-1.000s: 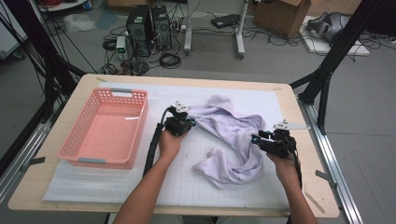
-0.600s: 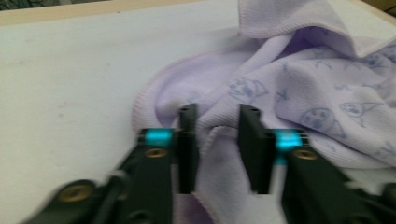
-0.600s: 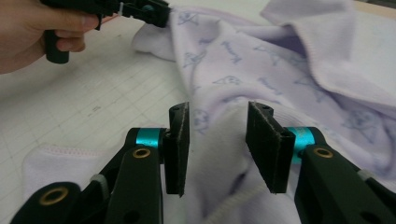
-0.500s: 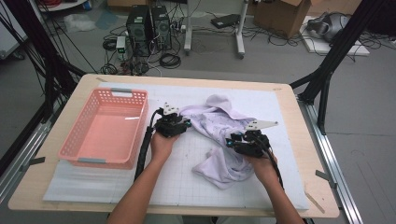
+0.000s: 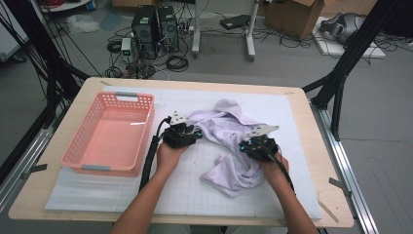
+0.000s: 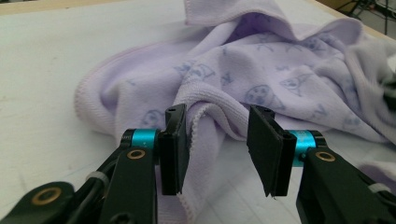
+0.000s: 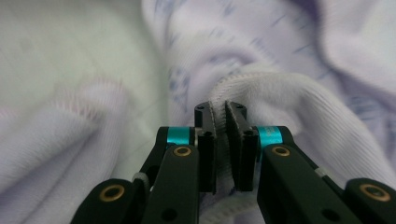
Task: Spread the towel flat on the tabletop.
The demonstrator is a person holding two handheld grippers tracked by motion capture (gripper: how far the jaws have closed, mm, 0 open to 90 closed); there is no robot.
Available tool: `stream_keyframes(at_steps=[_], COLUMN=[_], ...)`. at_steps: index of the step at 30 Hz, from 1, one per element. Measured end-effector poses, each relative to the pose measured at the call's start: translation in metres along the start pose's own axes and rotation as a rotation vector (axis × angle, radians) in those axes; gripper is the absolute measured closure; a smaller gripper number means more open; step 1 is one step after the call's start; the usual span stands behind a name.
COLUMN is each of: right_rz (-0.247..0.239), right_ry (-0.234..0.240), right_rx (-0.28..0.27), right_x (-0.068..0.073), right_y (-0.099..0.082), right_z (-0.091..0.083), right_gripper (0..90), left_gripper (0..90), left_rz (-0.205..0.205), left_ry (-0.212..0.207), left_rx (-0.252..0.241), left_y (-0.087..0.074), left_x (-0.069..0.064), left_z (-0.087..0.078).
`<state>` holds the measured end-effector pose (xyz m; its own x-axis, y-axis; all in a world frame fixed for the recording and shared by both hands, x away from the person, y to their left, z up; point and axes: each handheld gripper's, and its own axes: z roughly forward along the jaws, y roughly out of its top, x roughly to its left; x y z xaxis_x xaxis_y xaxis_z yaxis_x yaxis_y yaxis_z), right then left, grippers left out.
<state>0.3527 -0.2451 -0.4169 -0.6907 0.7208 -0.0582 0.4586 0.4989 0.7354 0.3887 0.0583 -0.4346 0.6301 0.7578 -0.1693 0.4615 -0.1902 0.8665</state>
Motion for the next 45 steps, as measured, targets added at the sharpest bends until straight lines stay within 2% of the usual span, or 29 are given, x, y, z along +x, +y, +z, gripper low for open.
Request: stream_keyframes(at_steps=[2,4,5,6,8,10,12,14,15,17,19,21,24,26,27,28,29,30,31,33,38,39,40,41,42,44,45], right_rz=[0.084,0.16,0.188,0.237,0.277,0.341,0.355,0.348,0.354,0.36,0.36,0.34,0.294,0.265,0.259,0.241,0.224,0.205,0.186,0.161,0.113,0.106,0.092,0.094,0.085,0.062,0.055], right_ry=[-0.008,-0.015,-0.029,-0.041,-0.058,-0.079,-0.127,-0.209,-0.224,-0.233,-0.229,-0.218,-0.161,-0.123,-0.085,-0.049,-0.022,-0.003,0.019,0.057,0.132,0.153,0.156,0.177,0.201,0.219,0.238], right_rx=[-0.093,-0.148,-0.159,-0.17,-0.184,-0.18,-0.156,-0.117,-0.106,-0.112,-0.142,-0.168,-0.195,-0.212,-0.216,-0.2,-0.168,-0.137,-0.113,-0.068,0.078,0.096,0.097,0.095,0.097,0.086,0.063], right_x=[-0.015,-0.031,-0.039,-0.047,-0.059,-0.07,-0.076,-0.08,-0.081,-0.081,-0.078,-0.071,-0.056,-0.045,-0.04,-0.036,-0.03,-0.025,-0.021,-0.013,0.0,0.002,0.004,0.004,0.004,0.006,0.007], right_y=[-0.004,-0.01,-0.013,-0.019,-0.027,-0.036,-0.041,-0.047,-0.049,-0.051,-0.05,-0.045,-0.036,-0.029,-0.025,-0.022,-0.019,-0.017,-0.015,-0.015,-0.02,-0.022,-0.023,-0.024,-0.025,-0.029,-0.032], right_z=[-0.015,-0.028,-0.033,-0.038,-0.045,-0.051,-0.053,-0.055,-0.056,-0.059,-0.064,-0.067,-0.069,-0.067,-0.064,-0.059,-0.053,-0.046,-0.039,-0.026,0.001,0.003,0.003,0.001,-0.002,-0.01,-0.015], right_gripper=[83.9,83.8,83.5,83.3,83.2,82.3,81.9,81.0,80.4,74.6,70.6,63.5,59.5,57.1,55.1,54.0,53.6,52.8,52.7,52.8,56.3,60.3,63.5,75.1,82.4,84.8,85.1], left_gripper=[60.3,62.5,62.6,62.6,62.7,62.6,60.4,55.8,53.1,48.7,45.9,46.3,47.4,52.3,58.5,67.9,80.2,85.7,86.4,86.7,86.9,86.9,86.9,86.9,86.9,86.8,86.8], left_rz=[0.005,0.006,0.009,0.013,0.016,0.019,0.022,0.053,0.053,0.093,0.104,0.11,0.148,0.154,0.162,0.16,0.151,0.14,0.128,0.115,0.042,0.023,0.014,0.009,-0.002,-0.01,-0.01], left_ry=[-0.015,-0.037,-0.046,-0.052,-0.066,-0.077,-0.078,-0.063,-0.063,-0.031,-0.004,0.014,0.033,0.037,0.051,0.036,0.028,0.019,0.015,0.033,0.109,0.116,0.125,0.13,0.138,0.145,0.149], left_rx=[0.005,0.011,0.013,0.016,0.029,0.044,0.053,0.079,0.079,0.097,0.105,0.14,0.162,0.159,0.158,0.157,0.161,0.164,0.17,0.181,0.116,0.102,0.093,0.091,0.081,0.07,0.065], left_y=[0.0,-0.001,-0.002,-0.002,-0.004,-0.006,-0.008,-0.008,-0.008,-0.005,-0.004,-0.003,-0.001,-0.001,0.0,0.0,0.0,0.0,0.0,0.001,0.005,0.005,0.006,0.006,0.006,0.007,0.007], left_x=[-0.004,-0.008,-0.011,-0.013,-0.017,-0.021,-0.025,-0.029,-0.029,-0.033,-0.034,-0.034,-0.038,-0.038,-0.038,-0.036,-0.034,-0.032,-0.03,-0.025,-0.003,0.002,0.006,0.01,0.012,0.015,0.016], left_z=[0.001,0.005,0.008,0.01,0.015,0.02,0.024,0.029,0.029,0.033,0.037,0.042,0.046,0.047,0.047,0.046,0.045,0.043,0.042,0.037,0.02,0.016,0.013,0.011,0.009,0.006,0.005])
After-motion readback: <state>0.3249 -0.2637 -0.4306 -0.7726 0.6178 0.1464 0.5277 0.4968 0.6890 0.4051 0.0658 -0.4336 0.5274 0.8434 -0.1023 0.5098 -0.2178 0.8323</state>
